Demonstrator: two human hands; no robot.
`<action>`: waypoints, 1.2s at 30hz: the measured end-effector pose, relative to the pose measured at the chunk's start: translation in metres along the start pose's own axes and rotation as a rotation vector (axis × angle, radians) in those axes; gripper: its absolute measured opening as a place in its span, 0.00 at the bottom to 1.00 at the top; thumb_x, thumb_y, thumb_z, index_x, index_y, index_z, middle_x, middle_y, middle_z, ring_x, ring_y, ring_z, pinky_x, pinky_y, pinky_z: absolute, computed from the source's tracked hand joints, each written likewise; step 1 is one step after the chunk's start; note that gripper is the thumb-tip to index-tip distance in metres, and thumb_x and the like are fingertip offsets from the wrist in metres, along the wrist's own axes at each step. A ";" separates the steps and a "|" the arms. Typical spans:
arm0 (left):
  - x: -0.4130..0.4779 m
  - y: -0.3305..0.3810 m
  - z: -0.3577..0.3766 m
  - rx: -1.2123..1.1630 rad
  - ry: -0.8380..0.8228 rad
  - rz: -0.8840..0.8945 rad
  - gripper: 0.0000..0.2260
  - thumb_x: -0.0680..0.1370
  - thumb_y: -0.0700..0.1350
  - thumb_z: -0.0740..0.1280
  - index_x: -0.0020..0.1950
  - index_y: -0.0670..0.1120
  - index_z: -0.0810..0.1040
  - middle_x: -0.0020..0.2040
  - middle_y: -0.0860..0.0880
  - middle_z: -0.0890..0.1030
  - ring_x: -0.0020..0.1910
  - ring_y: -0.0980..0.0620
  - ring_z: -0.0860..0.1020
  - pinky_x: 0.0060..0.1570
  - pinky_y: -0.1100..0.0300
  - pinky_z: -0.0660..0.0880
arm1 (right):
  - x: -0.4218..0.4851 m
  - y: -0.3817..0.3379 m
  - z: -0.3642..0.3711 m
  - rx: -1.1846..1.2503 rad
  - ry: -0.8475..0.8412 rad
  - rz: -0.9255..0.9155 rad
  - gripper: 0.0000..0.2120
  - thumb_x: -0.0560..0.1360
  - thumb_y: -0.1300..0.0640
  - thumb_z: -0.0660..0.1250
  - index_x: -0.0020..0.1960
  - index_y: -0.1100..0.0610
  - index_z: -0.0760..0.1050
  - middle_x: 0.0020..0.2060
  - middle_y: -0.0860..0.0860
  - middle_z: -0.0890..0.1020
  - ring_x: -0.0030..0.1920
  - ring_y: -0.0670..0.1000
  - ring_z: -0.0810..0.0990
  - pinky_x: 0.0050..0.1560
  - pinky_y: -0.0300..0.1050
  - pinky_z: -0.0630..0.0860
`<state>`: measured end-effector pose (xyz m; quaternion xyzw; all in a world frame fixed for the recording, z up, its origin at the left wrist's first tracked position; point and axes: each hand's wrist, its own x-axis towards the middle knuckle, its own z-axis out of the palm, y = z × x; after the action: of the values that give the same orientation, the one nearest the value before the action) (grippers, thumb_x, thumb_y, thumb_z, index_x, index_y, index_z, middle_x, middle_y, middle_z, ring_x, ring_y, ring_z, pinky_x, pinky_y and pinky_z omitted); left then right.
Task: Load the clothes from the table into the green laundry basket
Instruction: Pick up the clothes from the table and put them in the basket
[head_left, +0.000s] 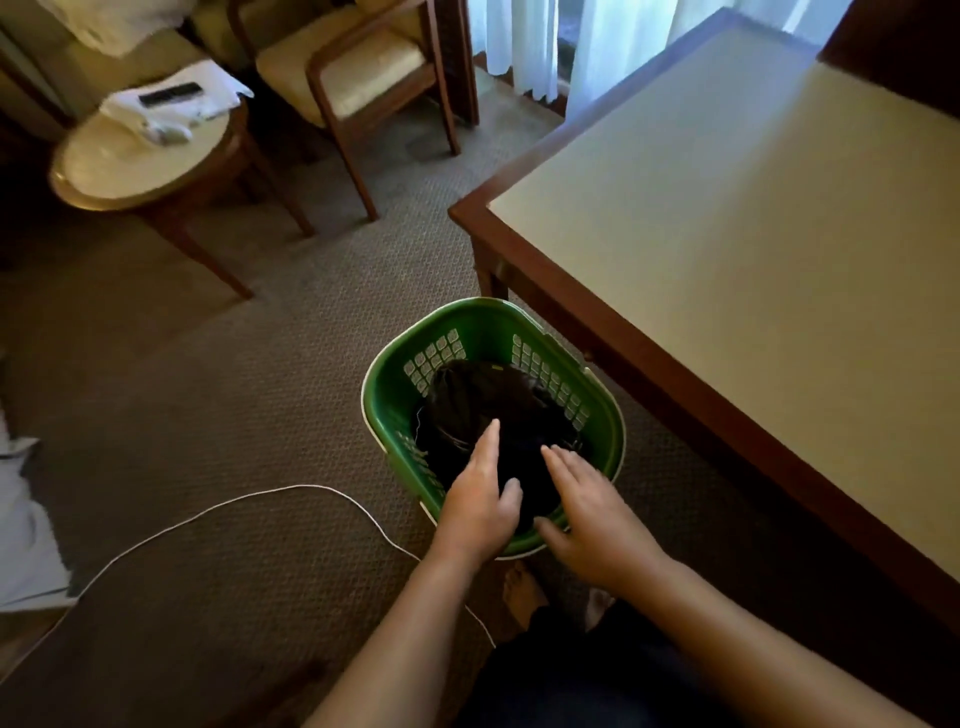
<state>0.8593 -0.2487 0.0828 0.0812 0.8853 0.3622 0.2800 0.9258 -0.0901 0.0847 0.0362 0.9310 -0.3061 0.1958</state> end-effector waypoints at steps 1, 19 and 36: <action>-0.006 0.006 -0.002 -0.009 0.009 0.014 0.34 0.83 0.43 0.64 0.86 0.52 0.51 0.83 0.47 0.63 0.79 0.49 0.66 0.77 0.52 0.66 | -0.007 -0.004 -0.003 0.012 0.022 -0.017 0.40 0.81 0.45 0.63 0.83 0.50 0.44 0.82 0.48 0.51 0.81 0.49 0.47 0.81 0.51 0.51; -0.044 0.037 -0.047 0.060 0.026 0.193 0.35 0.80 0.38 0.63 0.85 0.54 0.55 0.83 0.50 0.64 0.76 0.48 0.71 0.73 0.50 0.72 | -0.057 -0.041 -0.032 0.143 0.307 -0.064 0.33 0.80 0.48 0.66 0.81 0.50 0.58 0.78 0.46 0.65 0.78 0.44 0.60 0.76 0.39 0.58; 0.039 -0.059 -0.189 0.203 -0.252 0.448 0.36 0.79 0.40 0.65 0.85 0.53 0.55 0.84 0.50 0.61 0.82 0.55 0.57 0.81 0.52 0.60 | 0.016 -0.169 0.036 0.249 0.449 0.313 0.34 0.80 0.45 0.65 0.81 0.46 0.55 0.79 0.43 0.61 0.79 0.43 0.56 0.77 0.41 0.56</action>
<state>0.7260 -0.3906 0.1348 0.3472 0.8353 0.3114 0.2910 0.8918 -0.2487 0.1463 0.2699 0.8893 -0.3683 0.0241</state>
